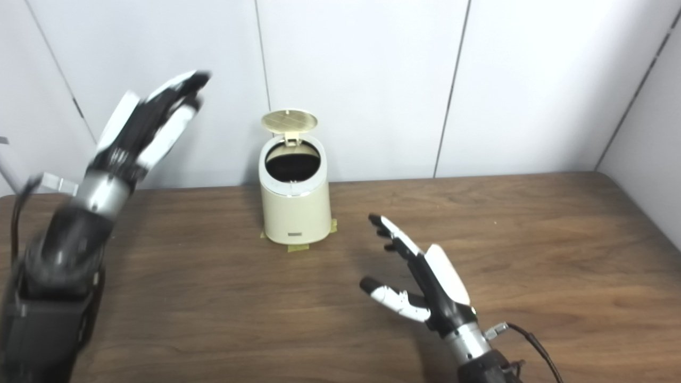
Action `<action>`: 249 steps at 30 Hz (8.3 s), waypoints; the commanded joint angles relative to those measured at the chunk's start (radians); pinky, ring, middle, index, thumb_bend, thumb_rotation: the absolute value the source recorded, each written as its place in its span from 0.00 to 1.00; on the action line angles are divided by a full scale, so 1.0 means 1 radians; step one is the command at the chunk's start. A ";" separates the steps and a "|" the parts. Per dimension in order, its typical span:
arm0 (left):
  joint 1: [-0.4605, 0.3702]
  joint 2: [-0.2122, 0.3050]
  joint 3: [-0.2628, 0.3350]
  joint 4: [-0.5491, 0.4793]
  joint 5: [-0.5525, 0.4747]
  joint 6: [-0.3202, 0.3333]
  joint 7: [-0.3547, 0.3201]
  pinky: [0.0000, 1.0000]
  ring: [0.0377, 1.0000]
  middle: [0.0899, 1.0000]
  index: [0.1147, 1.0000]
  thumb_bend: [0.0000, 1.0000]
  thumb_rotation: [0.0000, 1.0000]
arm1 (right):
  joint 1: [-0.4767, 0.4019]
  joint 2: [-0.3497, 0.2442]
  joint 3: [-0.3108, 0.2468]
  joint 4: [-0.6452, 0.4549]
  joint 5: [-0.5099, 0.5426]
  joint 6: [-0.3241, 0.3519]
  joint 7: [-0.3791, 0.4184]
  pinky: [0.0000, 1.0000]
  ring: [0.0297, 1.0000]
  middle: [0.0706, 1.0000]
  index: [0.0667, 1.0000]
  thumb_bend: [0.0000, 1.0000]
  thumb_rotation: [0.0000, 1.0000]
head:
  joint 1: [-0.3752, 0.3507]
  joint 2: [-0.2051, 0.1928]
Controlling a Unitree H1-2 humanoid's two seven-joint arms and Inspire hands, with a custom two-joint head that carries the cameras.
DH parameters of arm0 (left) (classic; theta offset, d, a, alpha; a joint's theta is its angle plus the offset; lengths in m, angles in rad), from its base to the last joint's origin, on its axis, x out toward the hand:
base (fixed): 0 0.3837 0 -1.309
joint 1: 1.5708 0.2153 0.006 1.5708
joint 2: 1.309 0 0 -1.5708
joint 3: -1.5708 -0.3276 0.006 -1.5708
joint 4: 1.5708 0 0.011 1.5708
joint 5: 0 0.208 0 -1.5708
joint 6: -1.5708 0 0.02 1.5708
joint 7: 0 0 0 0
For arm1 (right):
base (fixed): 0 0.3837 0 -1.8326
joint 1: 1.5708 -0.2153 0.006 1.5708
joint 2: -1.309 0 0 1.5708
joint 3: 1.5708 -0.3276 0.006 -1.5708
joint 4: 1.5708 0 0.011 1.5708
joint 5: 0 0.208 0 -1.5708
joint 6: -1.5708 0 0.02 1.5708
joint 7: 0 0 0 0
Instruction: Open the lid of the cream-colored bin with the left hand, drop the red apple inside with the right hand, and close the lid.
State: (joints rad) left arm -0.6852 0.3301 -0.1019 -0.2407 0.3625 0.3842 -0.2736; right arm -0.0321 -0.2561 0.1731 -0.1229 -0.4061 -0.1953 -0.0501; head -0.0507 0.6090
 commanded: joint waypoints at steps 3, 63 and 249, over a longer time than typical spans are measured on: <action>-0.210 0.023 -0.100 0.050 0.096 0.067 -0.076 0.87 0.93 0.93 0.90 0.73 1.00 | -0.029 0.000 -0.017 -0.012 0.016 -0.011 0.022 0.74 0.85 0.90 0.92 0.51 0.81 | -0.002 -0.002; -0.262 -0.048 -0.277 0.165 0.576 -0.028 -0.396 1.00 1.00 0.92 0.83 0.90 0.96 | -0.031 0.015 -0.030 -0.015 -0.013 0.030 0.117 0.71 0.82 0.87 0.90 0.50 0.75 | -0.002 -0.016; 0.603 -0.217 0.146 0.078 -0.236 -0.561 0.284 0.65 0.72 0.72 0.70 0.23 0.52 | -0.046 0.132 -0.130 0.051 -0.037 -0.051 -0.148 0.50 0.60 0.62 0.62 0.23 0.35 | -0.025 0.023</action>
State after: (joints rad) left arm -0.0490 0.1048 0.0325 -0.1448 0.1364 -0.1271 -0.0067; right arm -0.0407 -0.1333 0.0546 -0.0625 -0.4668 -0.1846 -0.1656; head -0.0736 0.6305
